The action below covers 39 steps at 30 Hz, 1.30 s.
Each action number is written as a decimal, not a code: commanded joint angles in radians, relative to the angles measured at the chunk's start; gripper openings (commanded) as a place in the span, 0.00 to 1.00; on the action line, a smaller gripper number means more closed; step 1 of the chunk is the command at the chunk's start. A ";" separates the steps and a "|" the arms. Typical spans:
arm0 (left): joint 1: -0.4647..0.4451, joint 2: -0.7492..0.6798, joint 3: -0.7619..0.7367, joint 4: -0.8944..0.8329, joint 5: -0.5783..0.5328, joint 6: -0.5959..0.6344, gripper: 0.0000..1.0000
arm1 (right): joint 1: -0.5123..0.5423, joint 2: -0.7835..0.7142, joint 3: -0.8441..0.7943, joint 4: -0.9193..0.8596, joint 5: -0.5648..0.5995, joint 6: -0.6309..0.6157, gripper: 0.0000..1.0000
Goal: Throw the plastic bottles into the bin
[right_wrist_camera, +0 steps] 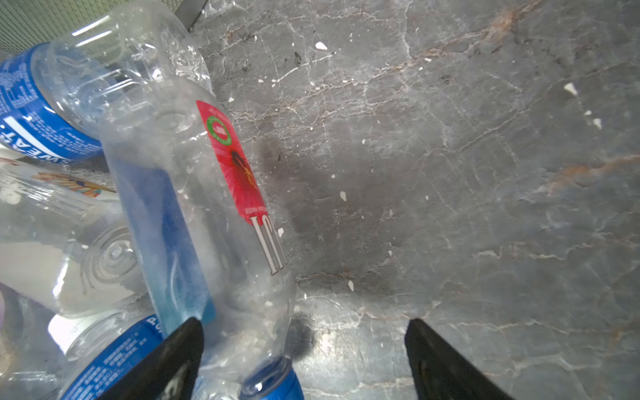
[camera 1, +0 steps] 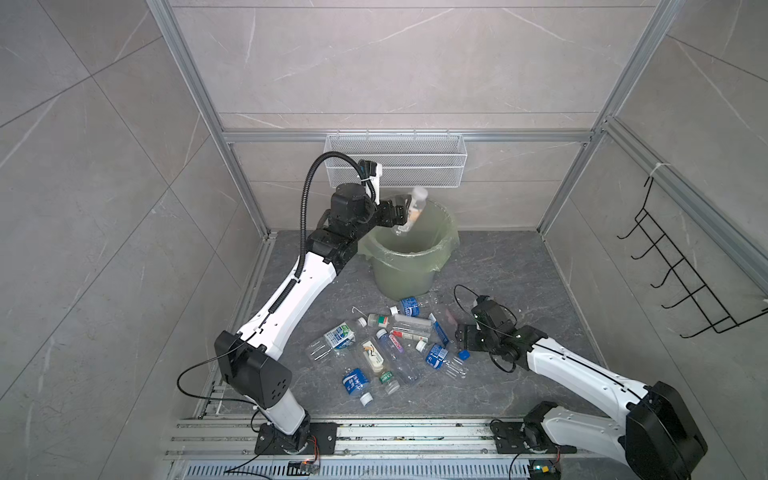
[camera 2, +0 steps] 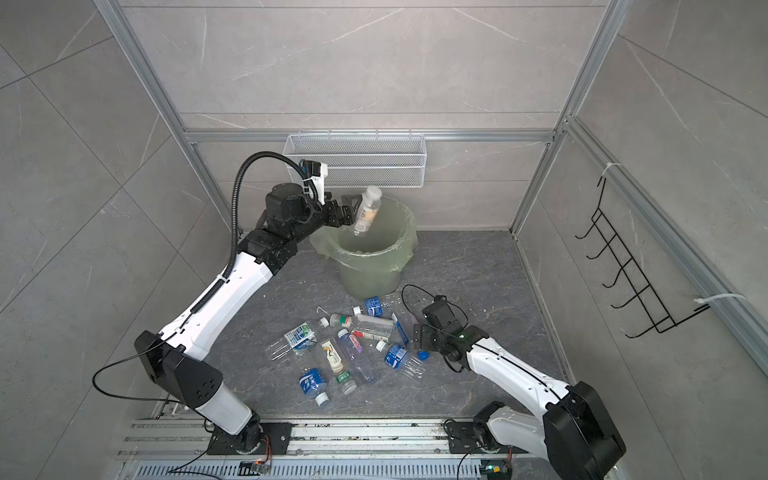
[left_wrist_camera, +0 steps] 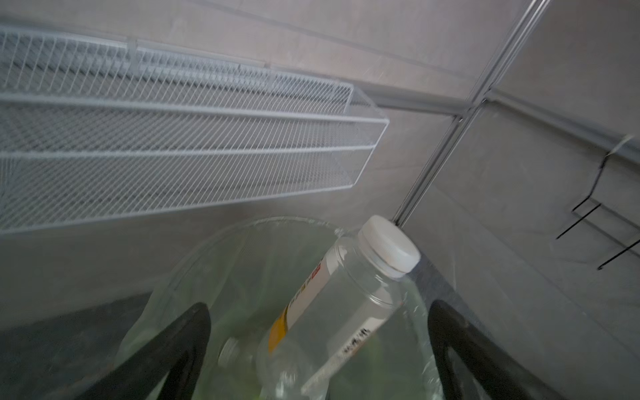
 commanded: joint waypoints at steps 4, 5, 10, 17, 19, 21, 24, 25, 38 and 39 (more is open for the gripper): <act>0.006 -0.164 -0.061 0.039 -0.001 -0.006 1.00 | 0.003 -0.054 -0.018 -0.010 -0.001 -0.008 0.94; 0.005 -0.187 -0.079 0.039 -0.001 -0.005 1.00 | 0.003 -0.057 -0.020 -0.005 -0.008 -0.012 0.94; 0.006 -0.294 -0.196 0.020 -0.024 0.018 1.00 | 0.003 -0.073 -0.027 0.009 -0.030 -0.034 0.93; 0.008 -0.429 -0.393 -0.008 -0.065 0.021 1.00 | 0.003 -0.081 -0.029 0.026 -0.064 -0.058 0.91; 0.009 -0.459 -0.443 -0.016 -0.071 0.015 1.00 | 0.004 -0.079 -0.024 0.036 -0.079 -0.063 0.90; 0.009 -0.496 -0.498 -0.017 -0.078 0.007 1.00 | 0.005 -0.073 -0.013 0.042 -0.090 -0.067 0.89; 0.009 -0.550 -0.581 -0.016 -0.087 -0.004 1.00 | 0.005 -0.062 0.009 0.042 -0.101 -0.078 0.88; 0.009 -0.566 -0.607 -0.016 -0.091 -0.010 1.00 | 0.005 -0.057 0.017 0.041 -0.106 -0.082 0.88; 0.009 -0.750 -0.954 -0.013 -0.109 -0.097 1.00 | 0.038 0.094 0.123 0.057 -0.140 -0.125 0.85; 0.009 -0.764 -0.980 -0.005 -0.118 -0.110 1.00 | 0.043 0.108 0.130 0.060 -0.140 -0.127 0.85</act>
